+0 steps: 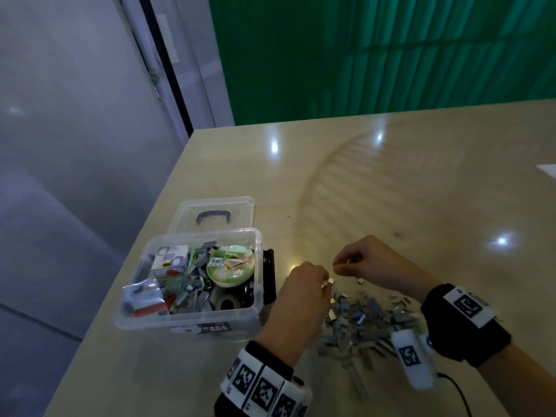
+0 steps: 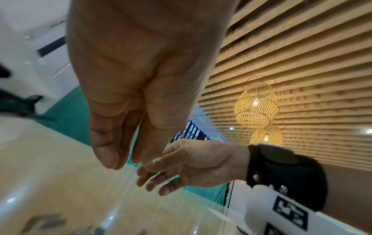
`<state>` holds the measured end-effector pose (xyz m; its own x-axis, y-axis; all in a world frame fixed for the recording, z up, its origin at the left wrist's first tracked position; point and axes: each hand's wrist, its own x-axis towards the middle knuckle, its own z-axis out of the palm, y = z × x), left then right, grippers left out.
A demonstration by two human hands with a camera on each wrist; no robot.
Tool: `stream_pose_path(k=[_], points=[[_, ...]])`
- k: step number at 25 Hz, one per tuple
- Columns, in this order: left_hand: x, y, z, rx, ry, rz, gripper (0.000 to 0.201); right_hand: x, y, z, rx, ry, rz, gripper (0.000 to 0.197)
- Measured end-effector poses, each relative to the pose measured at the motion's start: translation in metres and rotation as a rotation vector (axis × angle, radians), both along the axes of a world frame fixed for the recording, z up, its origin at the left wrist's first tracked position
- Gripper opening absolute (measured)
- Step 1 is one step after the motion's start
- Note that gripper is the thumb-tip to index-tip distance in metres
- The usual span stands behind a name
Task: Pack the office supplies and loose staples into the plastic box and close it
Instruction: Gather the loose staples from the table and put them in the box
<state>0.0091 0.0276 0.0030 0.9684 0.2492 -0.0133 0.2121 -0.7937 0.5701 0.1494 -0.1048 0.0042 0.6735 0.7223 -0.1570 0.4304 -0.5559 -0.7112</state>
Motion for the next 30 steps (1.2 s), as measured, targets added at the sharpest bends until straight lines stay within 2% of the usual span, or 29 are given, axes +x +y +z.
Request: stream_pose_path(k=[4,7,10,13,16,22,25,30], points=[[-0.007,-0.005,-0.033,0.173,0.208,0.029,0.030,0.002,-0.015,-0.030,-0.324,-0.085,0.086,0.040],[-0.011,-0.005,-0.048,0.135,0.249,0.072,0.046,-0.009,-0.013,-0.044,-0.387,-0.110,0.175,0.050],[-0.009,-0.007,-0.057,0.109,0.257,0.123,0.038,-0.012,-0.008,-0.057,-0.352,-0.162,0.198,0.041],[-0.002,-0.010,-0.066,0.097,0.218,0.184,0.022,-0.017,-0.006,-0.067,-0.287,-0.189,0.215,0.020],[0.002,-0.015,-0.073,0.101,0.160,0.237,0.015,-0.019,-0.006,-0.072,-0.261,-0.213,0.217,0.005],[0.011,-0.018,-0.084,-0.018,0.139,0.341,0.011,-0.020,-0.009,-0.065,-0.209,-0.232,0.220,0.008],[0.015,-0.017,-0.081,-0.043,0.163,0.323,0.010,-0.021,-0.009,-0.063,-0.225,-0.249,0.239,0.012],[0.019,-0.014,-0.074,-0.044,0.149,0.291,0.013,-0.017,-0.009,-0.060,-0.190,-0.231,0.209,0.009]])
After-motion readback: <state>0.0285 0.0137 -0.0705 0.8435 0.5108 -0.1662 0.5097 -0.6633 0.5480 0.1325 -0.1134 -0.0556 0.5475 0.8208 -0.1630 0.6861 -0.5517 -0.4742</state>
